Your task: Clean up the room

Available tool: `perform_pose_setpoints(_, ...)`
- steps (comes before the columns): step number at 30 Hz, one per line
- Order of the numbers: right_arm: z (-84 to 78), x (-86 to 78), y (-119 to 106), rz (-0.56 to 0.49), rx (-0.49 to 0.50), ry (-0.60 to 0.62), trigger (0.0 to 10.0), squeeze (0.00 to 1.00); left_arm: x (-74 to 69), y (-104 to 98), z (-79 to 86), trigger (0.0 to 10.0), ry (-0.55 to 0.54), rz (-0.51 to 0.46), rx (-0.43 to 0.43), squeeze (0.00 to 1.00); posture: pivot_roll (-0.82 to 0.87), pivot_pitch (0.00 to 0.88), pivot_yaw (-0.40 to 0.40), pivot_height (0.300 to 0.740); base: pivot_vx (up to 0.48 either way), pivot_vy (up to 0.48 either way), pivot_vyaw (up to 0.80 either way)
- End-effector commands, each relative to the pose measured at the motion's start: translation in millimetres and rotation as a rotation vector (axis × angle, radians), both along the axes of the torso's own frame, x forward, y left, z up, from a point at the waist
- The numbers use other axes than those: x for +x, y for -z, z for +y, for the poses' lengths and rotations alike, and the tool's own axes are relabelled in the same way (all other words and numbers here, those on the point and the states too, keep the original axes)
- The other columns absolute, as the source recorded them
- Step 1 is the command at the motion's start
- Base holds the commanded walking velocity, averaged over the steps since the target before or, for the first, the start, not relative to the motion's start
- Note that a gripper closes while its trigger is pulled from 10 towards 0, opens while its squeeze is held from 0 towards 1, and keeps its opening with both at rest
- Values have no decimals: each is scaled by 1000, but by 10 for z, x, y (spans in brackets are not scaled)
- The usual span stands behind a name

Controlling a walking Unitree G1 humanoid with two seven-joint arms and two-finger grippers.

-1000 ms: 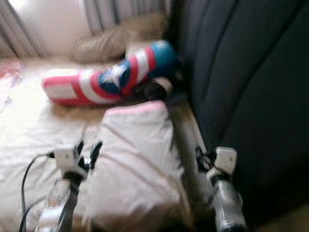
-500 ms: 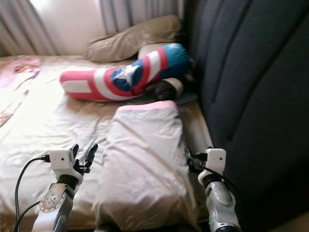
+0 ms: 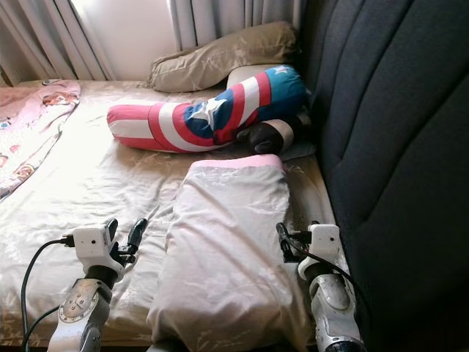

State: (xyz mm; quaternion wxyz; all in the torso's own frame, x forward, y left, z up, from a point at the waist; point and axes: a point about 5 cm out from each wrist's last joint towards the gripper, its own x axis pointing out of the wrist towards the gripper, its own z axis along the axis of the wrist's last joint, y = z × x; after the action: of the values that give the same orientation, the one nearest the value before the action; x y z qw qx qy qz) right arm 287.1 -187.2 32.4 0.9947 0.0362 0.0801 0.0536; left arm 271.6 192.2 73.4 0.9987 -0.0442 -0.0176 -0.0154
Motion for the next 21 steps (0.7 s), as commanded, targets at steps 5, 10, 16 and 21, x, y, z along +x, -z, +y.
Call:
perform_pose_setpoints(5,46,21,-7,4,24,3,10000,0,5,-51,35,10000,-10,-12,13,0,-50,0,10,652,299,0,510)
perform_pose_setpoints(10,34,25,-15,-2,16,10,10000,0,16,-45,-2,10000,26,-1,-2,0,-50,0,9,652,115,0,0)
perform_pose_setpoints(16,-78,61,-32,4,8,98,10000,0,55,-29,-110,10000,127,29,-27,0,-47,0,7,652,0,0,0)
perform_pose_setpoints(21,-112,87,-26,22,31,120,10000,0,134,-38,-177,10000,180,42,-29,0,-48,0,7,652,0,0,0)
